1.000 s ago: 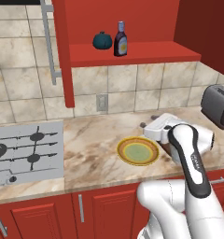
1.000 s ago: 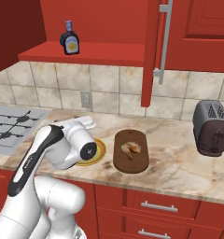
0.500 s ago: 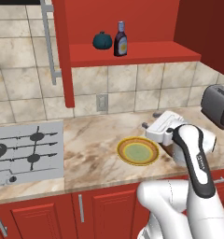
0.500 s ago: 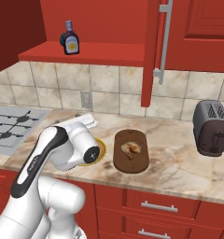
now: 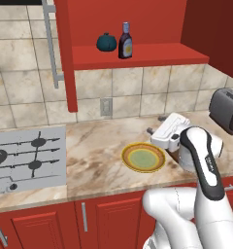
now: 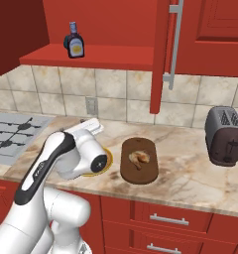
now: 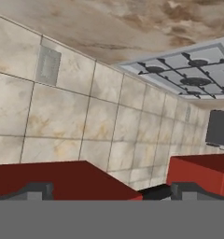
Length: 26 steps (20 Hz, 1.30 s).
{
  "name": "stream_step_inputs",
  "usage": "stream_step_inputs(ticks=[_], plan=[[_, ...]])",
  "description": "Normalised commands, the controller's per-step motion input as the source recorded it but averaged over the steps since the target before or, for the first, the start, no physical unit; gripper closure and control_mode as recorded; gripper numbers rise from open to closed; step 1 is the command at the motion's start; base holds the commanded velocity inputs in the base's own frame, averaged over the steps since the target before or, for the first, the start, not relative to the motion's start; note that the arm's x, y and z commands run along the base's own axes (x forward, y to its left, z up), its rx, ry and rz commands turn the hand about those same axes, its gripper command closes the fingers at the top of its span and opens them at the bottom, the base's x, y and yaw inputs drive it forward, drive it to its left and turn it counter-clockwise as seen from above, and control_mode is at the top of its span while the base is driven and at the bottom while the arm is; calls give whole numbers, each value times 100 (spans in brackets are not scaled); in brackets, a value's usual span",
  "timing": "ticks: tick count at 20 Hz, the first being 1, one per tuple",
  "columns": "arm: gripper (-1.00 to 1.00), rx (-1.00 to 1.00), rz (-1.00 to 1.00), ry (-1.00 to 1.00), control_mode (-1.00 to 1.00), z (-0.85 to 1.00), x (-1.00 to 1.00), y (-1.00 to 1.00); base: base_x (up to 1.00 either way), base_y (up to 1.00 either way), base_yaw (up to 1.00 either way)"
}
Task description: Pick the chicken drumstick from the plate and place it on the cutting board. Then pick the condiment bottle from the cabinet and place it next to the cutting board.
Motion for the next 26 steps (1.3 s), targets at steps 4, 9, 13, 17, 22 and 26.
stream_step_inputs(ticks=[4, 9, 13, 17, 22, 26], plan=[[-100, 0, 0, 1, -100, 0, 11, 0, 0, 0, 0], [-100, 0, 0, 8, -100, 2, 5, 2, 0, 0, 0], [-100, 5, 0, 12, -100, 30, 0, 6, 0, 0, 0], [-100, 7, 0, 13, -100, 39, 0, 7, 0, 0, 0], [-100, 10, 0, 14, -100, 36, 0, 10, 0, 0, 0], [-100, 12, 0, 9, -100, 36, 0, 10, 0, 0, 0]])
